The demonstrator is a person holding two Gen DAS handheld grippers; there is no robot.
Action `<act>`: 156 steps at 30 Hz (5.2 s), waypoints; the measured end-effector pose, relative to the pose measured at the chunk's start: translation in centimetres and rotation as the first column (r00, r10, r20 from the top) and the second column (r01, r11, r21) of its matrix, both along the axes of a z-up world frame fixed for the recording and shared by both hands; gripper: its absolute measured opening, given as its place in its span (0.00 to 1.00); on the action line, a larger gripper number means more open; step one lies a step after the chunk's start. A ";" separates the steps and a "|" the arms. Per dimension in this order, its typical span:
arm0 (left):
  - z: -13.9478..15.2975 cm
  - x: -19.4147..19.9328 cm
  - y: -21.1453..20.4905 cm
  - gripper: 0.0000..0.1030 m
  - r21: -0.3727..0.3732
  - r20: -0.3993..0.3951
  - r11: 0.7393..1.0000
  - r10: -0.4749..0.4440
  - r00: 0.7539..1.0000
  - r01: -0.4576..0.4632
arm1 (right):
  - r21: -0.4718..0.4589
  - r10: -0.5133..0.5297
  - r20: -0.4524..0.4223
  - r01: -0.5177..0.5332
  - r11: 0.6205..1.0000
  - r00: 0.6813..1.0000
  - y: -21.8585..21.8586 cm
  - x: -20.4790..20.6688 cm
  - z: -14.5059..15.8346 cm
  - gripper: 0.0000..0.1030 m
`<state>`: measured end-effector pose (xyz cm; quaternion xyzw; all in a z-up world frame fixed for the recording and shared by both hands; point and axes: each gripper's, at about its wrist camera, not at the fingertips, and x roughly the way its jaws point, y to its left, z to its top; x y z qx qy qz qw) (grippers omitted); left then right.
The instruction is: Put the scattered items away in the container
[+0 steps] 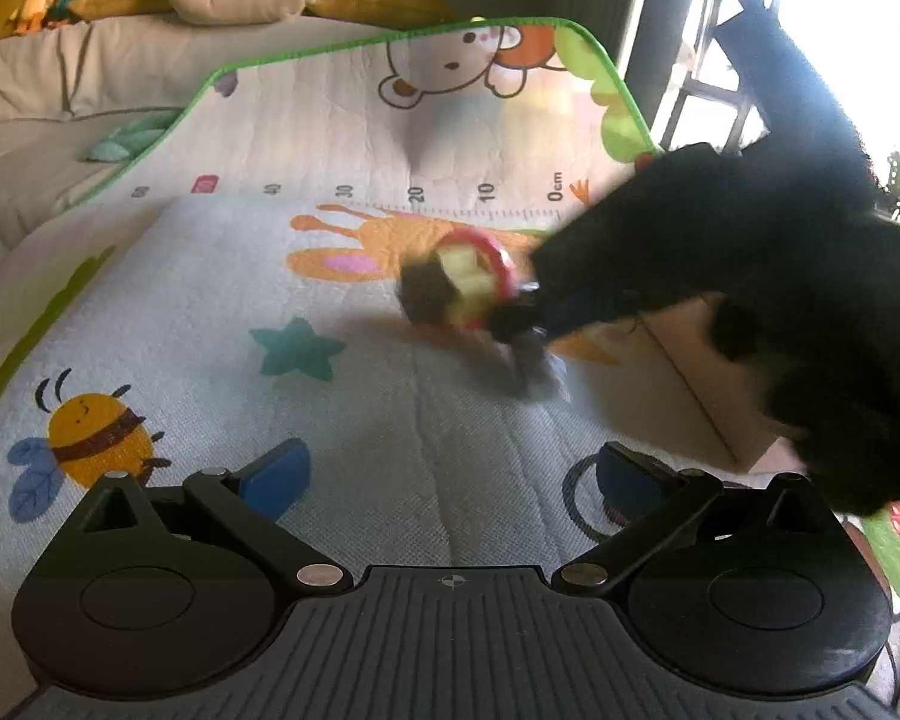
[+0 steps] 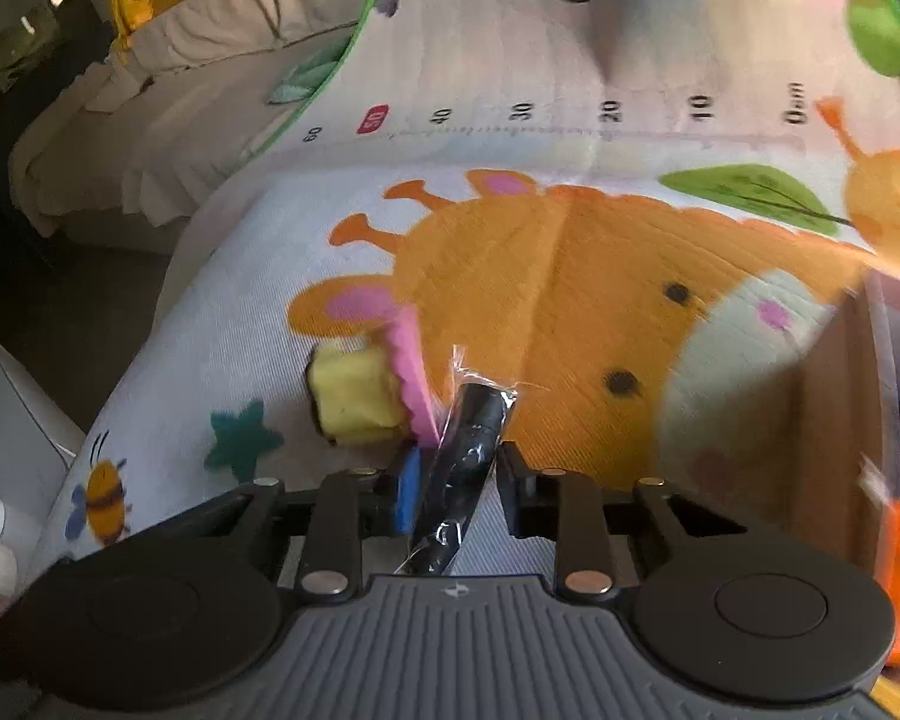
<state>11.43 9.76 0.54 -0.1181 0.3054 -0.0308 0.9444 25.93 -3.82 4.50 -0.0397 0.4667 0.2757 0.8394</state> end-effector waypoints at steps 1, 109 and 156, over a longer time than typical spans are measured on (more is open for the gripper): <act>0.0 0.0 0.0 1.00 -0.004 0.001 1.000 0.000 1.000 0.000 | 0.019 -0.001 0.009 0.001 1.000 1.000 -1.0 -0.8 0.6 0.18; -0.9 -9.8 -9.4 1.00 0.128 -0.009 0.969 -0.213 0.977 0.212 | -0.034 -0.153 0.457 0.189 0.981 0.876 -16.8 -23.8 -3.3 0.72; -1.0 -9.8 -9.2 1.00 0.096 0.003 0.974 -0.209 0.978 0.208 | 0.047 -0.271 0.288 0.269 0.962 0.919 -22.7 -17.3 -3.2 0.38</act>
